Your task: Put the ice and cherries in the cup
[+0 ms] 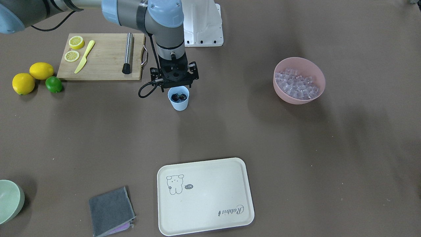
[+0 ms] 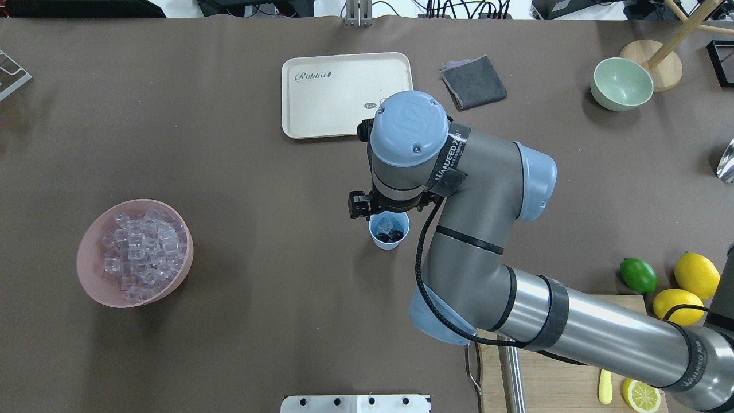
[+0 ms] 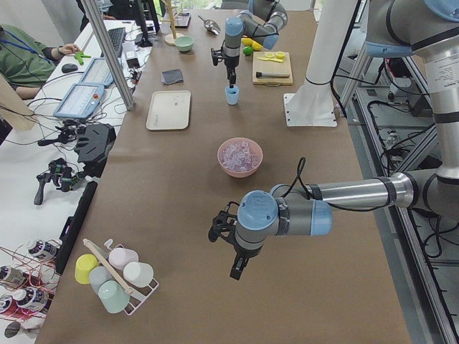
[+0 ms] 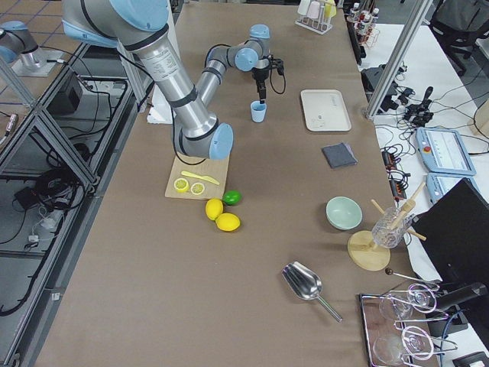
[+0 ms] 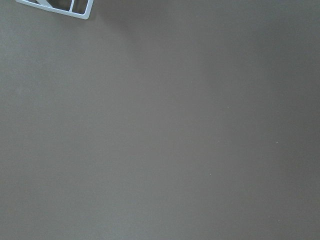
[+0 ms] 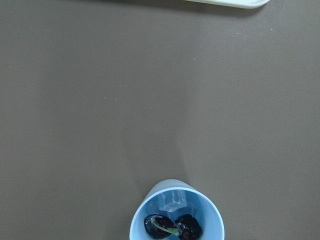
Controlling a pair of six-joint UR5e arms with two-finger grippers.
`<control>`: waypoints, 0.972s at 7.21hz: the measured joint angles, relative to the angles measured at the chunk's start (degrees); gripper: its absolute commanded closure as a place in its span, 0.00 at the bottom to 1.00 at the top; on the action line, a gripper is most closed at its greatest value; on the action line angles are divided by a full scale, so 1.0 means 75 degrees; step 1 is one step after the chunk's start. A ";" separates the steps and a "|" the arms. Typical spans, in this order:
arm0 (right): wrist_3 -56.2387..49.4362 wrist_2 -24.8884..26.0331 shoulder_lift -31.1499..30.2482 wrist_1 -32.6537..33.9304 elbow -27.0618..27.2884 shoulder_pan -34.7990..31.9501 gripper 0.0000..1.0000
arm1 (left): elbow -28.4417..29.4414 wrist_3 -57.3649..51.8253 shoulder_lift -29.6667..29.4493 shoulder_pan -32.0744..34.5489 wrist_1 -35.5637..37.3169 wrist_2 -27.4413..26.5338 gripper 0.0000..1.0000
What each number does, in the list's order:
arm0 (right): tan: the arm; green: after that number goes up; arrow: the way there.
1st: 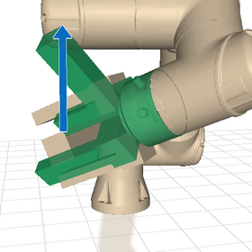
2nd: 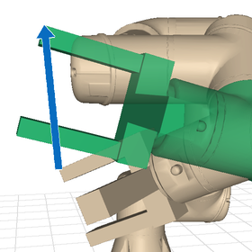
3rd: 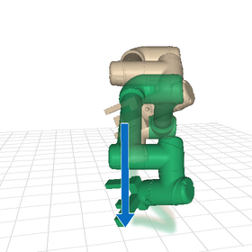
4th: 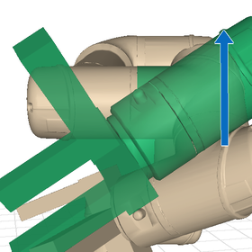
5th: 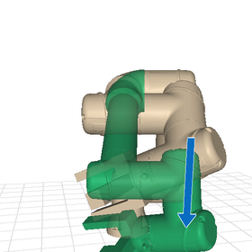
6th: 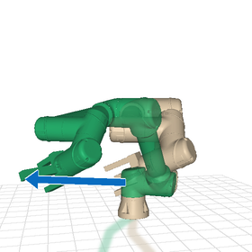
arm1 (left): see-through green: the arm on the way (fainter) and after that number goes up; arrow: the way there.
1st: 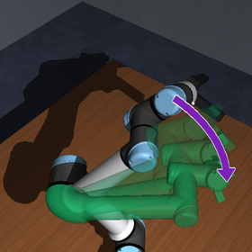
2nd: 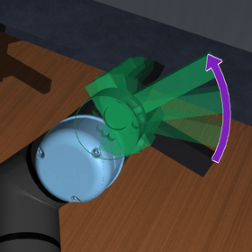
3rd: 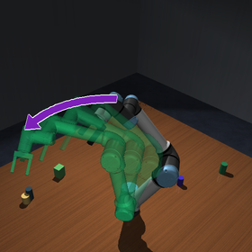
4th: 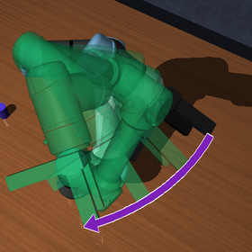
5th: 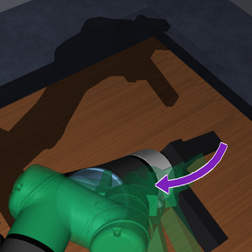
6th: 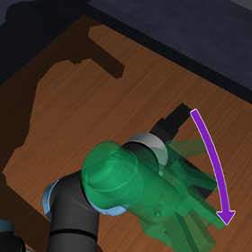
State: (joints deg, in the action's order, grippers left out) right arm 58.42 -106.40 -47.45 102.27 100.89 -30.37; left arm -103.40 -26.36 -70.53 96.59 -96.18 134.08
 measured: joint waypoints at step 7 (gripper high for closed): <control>-0.2396 -0.1217 -0.2233 0.1488 0.2160 -0.2924 0.00 | -0.0603 0.2414 -0.0040 -0.0870 0.0308 0.0741 0.01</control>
State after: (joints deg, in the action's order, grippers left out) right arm 40.46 -115.52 -64.19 113.43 117.09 -52.31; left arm -107.92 -8.25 -70.83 90.07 -93.87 139.64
